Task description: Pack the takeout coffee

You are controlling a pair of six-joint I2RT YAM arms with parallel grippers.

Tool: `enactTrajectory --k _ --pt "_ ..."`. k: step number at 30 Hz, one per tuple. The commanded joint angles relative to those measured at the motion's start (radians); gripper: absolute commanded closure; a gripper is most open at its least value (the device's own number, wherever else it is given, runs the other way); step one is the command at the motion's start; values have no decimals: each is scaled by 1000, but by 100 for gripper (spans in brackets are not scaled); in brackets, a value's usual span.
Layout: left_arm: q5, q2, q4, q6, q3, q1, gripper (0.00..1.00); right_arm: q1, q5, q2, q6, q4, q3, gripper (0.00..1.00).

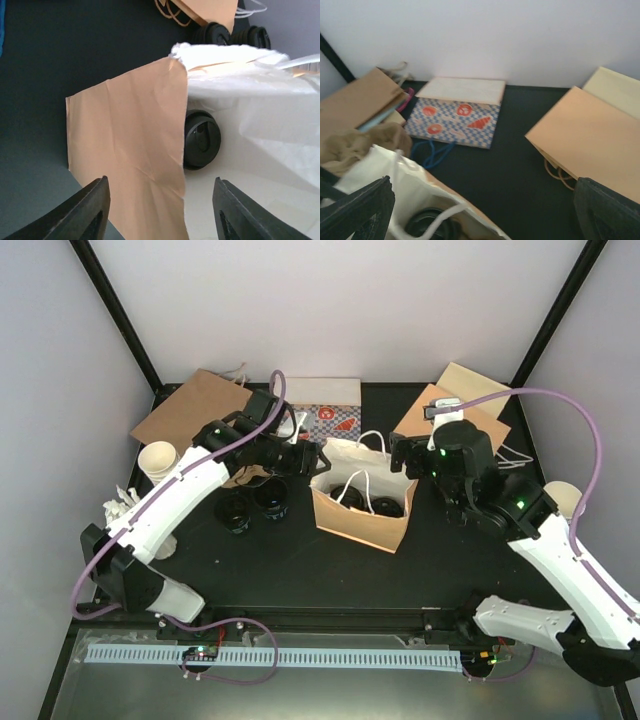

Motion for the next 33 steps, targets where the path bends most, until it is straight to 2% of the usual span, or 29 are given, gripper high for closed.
enactTrajectory --k 1,6,10,14,23,27,33 --pt "-14 -59 9 12 32 8 37 -34 62 32 17 -98 3 0" --pt "-56 -117 11 26 32 12 21 -143 -81 61 27 -161 22 0" --pt "-100 -176 32 32 22 22 14 -250 -214 86 6 -190 29 0" --pt "-131 -253 60 39 -1 37 6 -284 -216 89 8 -182 -5 0" --pt "-167 -337 1 78 12 98 1 -292 -172 83 57 -207 -25 0" --pt "-198 -377 -23 92 4 136 1 -292 -116 118 98 -278 29 0" --pt "-274 -427 -60 116 -29 181 1 -292 -102 115 51 -257 4 0"
